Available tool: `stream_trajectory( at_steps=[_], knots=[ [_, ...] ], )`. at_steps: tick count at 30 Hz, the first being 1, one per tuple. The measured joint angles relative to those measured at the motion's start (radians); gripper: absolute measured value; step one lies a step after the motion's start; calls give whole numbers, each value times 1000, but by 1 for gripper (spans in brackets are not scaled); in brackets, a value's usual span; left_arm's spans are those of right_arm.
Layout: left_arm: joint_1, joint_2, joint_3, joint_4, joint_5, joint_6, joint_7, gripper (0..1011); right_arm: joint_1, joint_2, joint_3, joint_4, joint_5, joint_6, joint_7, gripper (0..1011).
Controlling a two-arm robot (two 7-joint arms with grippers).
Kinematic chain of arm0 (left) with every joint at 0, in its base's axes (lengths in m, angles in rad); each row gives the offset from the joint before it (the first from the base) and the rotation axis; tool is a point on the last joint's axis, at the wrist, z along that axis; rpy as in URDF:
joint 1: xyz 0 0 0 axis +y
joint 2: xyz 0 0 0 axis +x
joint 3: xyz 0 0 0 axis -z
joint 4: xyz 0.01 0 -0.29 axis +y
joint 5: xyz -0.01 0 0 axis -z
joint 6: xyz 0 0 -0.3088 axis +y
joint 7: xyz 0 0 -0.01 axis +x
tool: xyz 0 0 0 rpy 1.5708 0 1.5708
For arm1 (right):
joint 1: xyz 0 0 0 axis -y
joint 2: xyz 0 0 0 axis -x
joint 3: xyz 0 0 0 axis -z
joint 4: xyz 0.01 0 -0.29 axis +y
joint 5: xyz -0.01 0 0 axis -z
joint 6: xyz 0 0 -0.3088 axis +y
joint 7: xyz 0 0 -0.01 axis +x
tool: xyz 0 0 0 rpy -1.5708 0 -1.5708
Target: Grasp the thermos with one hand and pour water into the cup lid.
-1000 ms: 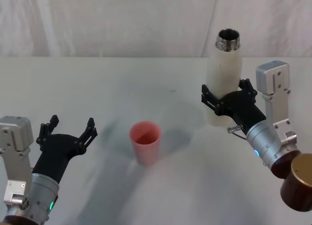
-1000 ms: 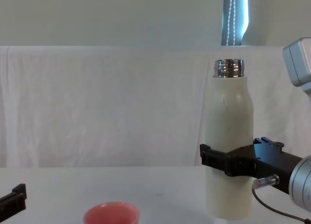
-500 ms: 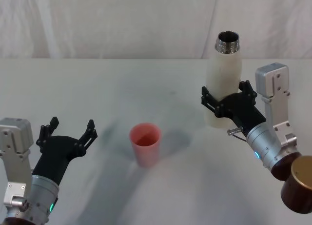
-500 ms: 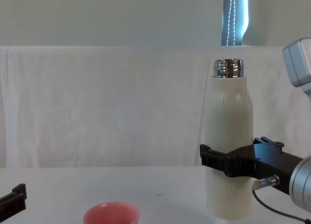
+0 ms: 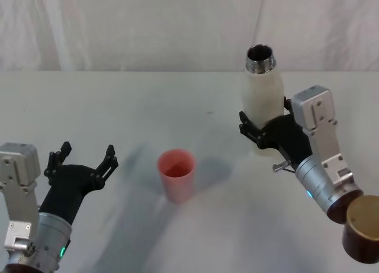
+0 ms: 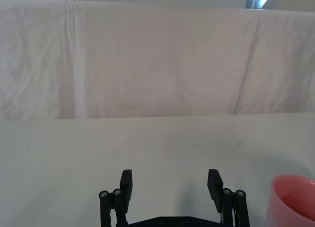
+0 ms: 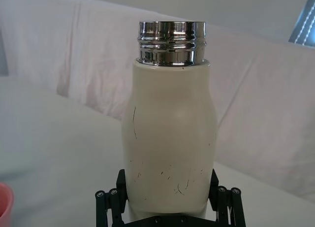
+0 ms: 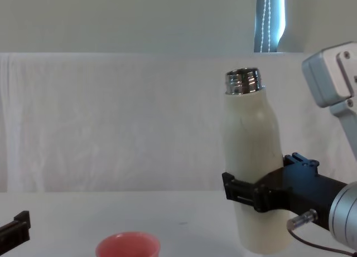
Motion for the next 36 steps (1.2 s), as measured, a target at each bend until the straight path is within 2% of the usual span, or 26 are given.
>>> stream_trajectory(
  at_steps=[6,7,14,25,27,36],
  knots=[
    [0,0,0,0,0,0,0,1001,-4,18,-25,-8,-80,-7,-11,956],
    [0,0,0,0,0,0,0,1001,-4,18,-25,-8,-80,-7,-11,956],
    [0,0,0,0,0,0,0,1001,-3,42,-59,-10,-197,-19,-27,956],
    [0,0,0,0,0,0,0,1001,4,68,-88,-12,-306,-27,-28,956],
    [0,0,0,0,0,0,0,1001,7,75,-96,-12,-343,-31,-34,956],
    [0,0,0,0,0,0,0,1001,13,91,-116,-8,-419,-41,-43,956]
  ],
)
